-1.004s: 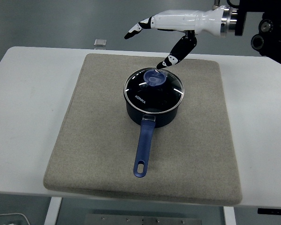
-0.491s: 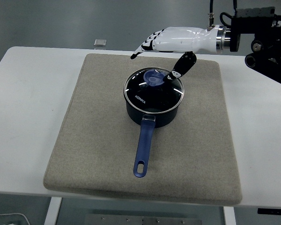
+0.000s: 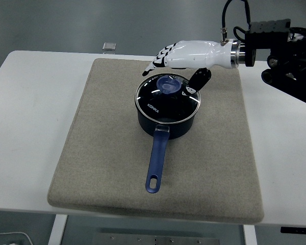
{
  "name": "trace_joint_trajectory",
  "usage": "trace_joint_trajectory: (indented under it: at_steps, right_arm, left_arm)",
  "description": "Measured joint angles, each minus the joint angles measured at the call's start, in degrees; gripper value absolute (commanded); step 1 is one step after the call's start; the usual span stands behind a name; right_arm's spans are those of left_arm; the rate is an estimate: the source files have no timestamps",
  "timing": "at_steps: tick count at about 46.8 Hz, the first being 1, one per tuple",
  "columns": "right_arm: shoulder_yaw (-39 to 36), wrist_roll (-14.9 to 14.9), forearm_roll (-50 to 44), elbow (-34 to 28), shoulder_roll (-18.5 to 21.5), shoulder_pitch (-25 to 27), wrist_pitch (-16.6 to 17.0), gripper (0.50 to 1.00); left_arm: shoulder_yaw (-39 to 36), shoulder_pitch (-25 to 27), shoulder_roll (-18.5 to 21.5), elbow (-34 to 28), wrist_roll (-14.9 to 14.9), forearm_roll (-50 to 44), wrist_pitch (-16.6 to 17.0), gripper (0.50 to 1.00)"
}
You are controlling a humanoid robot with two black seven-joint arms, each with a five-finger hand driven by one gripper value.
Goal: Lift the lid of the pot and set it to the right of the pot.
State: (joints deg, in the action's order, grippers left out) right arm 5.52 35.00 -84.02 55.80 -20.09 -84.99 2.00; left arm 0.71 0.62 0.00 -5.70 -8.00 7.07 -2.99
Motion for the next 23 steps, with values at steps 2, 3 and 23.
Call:
trace_joint_trajectory:
  at_steps: [2, 3, 23]
  right_arm:
    - [0.51, 0.0, -0.38, 0.0, 0.0, 0.0, -0.47, 0.903]
    - [0.65, 0.0, -0.49, 0.0, 0.0, 0.0, -0.58, 0.903]
    - [2.71, 0.0, -1.66, -0.6, 0.83, 0.26, -2.99, 0.903]
  left_arm:
    - [0.0, 0.0, 0.0, 0.0, 0.0, -0.01, 0.0, 1.0]
    - [-0.01, 0.0, 0.0, 0.0, 0.0, -0.02, 0.0, 1.0]
    - [-0.01, -0.01, 0.0, 0.1, 0.0, -0.03, 0.0, 1.0]
